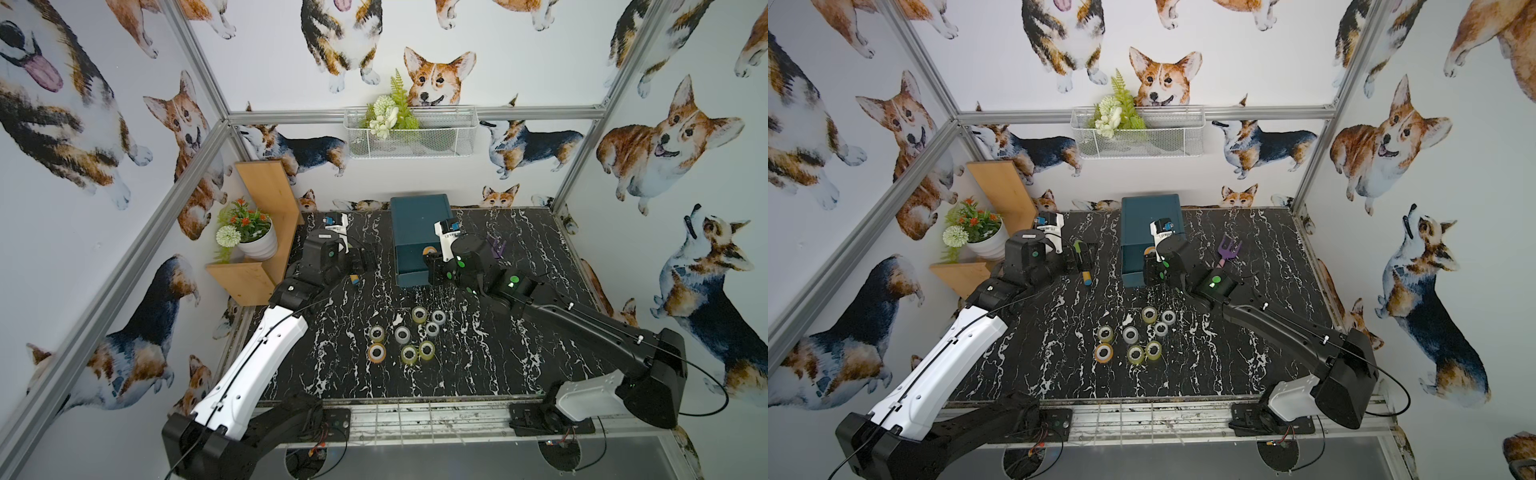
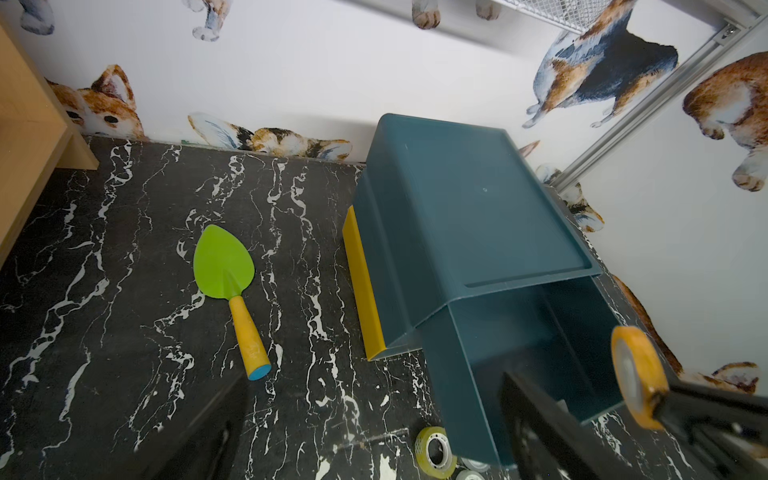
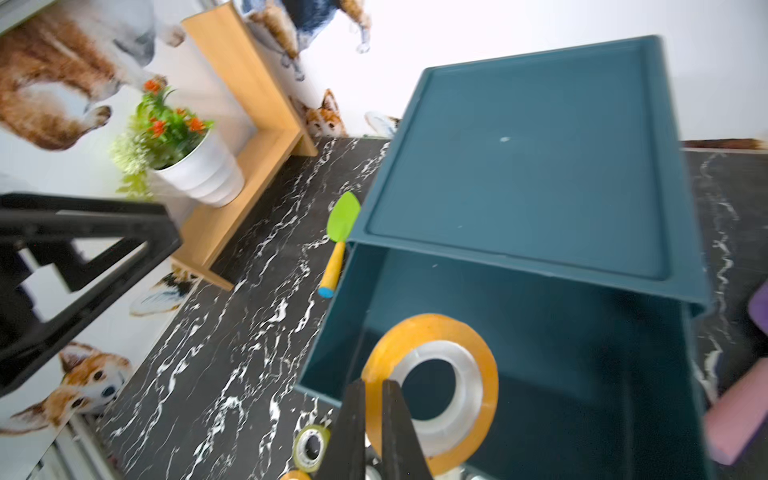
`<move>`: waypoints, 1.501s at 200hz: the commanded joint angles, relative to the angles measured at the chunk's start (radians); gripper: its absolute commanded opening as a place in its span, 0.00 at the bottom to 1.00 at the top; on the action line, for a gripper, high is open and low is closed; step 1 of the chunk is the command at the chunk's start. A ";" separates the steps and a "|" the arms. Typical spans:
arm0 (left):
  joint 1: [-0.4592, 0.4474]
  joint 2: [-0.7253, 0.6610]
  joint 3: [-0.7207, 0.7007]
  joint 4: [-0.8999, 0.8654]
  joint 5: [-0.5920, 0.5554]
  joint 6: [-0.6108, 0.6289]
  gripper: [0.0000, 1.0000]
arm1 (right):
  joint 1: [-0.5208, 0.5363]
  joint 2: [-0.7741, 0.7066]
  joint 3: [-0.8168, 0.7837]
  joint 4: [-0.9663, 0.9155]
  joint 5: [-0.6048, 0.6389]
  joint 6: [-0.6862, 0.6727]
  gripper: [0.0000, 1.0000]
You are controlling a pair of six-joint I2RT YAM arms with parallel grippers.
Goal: Place the transparent tape into the drawer according to color
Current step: Place the tape in the drawer.
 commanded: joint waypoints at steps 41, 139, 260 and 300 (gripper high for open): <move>0.000 -0.001 -0.006 0.027 0.024 0.001 0.99 | -0.075 0.029 -0.041 -0.007 0.019 0.015 0.07; -0.076 -0.033 -0.047 -0.006 -0.015 -0.118 1.00 | -0.095 -0.003 -0.003 0.017 -0.010 0.024 0.54; -0.445 -0.223 -0.470 -0.166 -0.343 -0.529 0.85 | 0.001 -0.327 -0.356 0.101 0.043 0.054 0.56; -0.480 -0.140 -0.534 -0.201 -0.322 -0.605 0.71 | 0.003 -0.349 -0.427 0.114 0.048 0.076 0.56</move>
